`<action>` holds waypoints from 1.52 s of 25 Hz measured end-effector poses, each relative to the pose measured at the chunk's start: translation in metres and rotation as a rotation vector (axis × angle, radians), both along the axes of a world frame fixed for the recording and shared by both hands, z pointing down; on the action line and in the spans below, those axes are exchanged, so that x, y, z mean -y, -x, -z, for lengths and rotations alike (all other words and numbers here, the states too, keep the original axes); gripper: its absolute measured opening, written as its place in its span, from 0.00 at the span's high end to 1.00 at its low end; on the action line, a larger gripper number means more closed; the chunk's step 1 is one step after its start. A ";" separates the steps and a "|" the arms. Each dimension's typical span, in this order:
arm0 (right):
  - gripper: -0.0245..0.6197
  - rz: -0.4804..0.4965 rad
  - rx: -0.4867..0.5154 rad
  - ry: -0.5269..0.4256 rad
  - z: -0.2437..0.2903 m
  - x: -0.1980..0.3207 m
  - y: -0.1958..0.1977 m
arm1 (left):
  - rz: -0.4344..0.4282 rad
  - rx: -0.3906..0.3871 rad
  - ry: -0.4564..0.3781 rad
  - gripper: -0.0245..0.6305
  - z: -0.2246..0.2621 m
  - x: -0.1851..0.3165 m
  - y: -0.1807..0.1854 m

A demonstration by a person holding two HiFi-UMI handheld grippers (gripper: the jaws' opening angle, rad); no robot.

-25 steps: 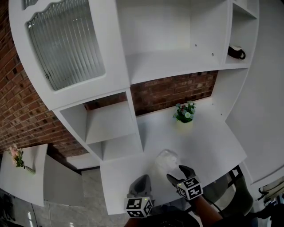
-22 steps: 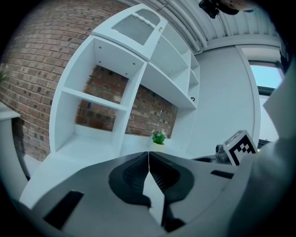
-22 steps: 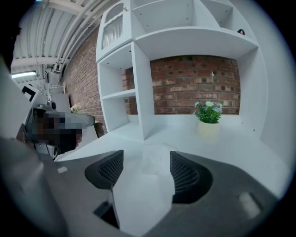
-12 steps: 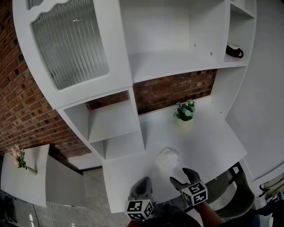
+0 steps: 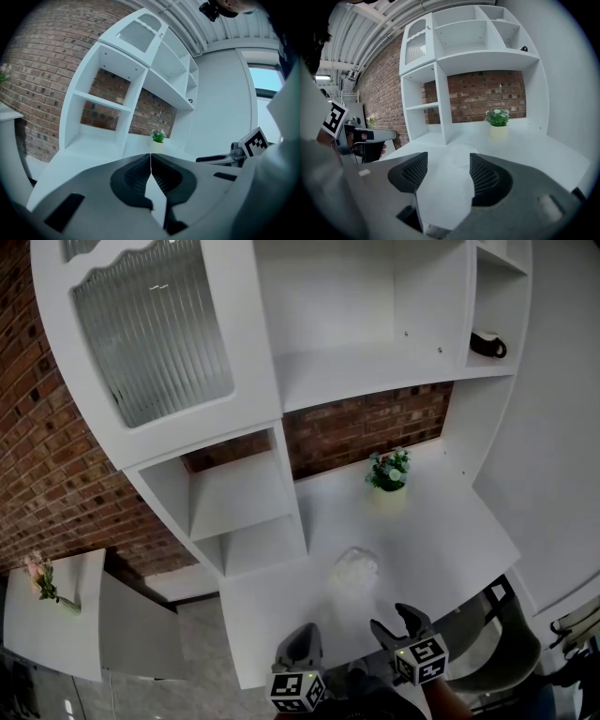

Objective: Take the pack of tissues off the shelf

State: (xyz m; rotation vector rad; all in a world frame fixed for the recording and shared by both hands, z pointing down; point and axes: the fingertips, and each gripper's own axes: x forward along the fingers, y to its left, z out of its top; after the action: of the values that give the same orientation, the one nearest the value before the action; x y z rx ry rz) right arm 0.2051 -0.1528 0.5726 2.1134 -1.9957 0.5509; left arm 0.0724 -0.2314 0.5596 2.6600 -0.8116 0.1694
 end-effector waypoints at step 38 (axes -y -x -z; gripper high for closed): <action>0.95 -0.099 -0.112 -0.008 -0.009 -0.035 0.017 | -0.091 0.023 -0.041 0.95 -0.003 -0.044 0.010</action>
State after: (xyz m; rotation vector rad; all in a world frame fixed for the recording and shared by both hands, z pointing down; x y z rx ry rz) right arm 0.1877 -0.1182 0.5816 2.2057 -1.8450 0.4304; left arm 0.0625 -0.1876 0.5629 2.7400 -0.7083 0.2088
